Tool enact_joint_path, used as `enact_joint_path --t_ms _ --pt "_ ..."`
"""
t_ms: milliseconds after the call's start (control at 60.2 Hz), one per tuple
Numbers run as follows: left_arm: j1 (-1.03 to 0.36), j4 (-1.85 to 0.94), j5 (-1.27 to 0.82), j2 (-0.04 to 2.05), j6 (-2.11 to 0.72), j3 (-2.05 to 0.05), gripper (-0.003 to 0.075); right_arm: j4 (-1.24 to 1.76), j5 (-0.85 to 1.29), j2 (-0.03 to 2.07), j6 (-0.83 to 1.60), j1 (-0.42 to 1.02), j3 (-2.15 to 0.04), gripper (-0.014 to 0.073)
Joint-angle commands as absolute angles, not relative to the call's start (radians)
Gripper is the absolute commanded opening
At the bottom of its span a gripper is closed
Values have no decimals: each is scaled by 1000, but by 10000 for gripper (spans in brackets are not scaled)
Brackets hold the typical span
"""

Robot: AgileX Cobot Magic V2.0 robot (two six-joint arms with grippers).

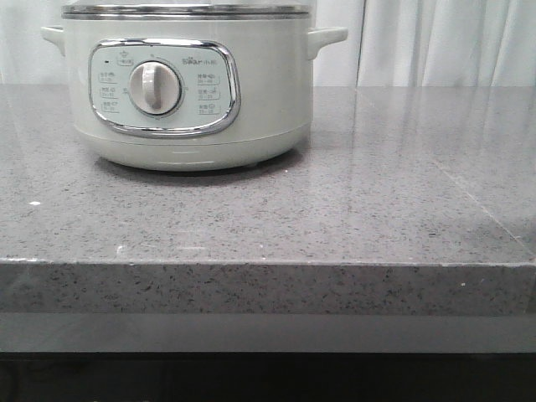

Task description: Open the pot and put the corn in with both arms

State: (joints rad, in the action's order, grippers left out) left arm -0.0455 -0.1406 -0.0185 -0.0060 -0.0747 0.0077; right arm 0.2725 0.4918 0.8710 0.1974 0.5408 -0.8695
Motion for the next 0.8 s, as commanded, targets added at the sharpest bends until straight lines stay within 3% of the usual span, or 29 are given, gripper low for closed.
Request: enact_joint_path --t_ms 0,781 --pt "-45 -151 66 -22 -75 19 -20 283 430 864 200 533 -896 -120" --pt "-45 -151 64 -22 -75 19 -20 249 383 805 201 502 -850 -120"
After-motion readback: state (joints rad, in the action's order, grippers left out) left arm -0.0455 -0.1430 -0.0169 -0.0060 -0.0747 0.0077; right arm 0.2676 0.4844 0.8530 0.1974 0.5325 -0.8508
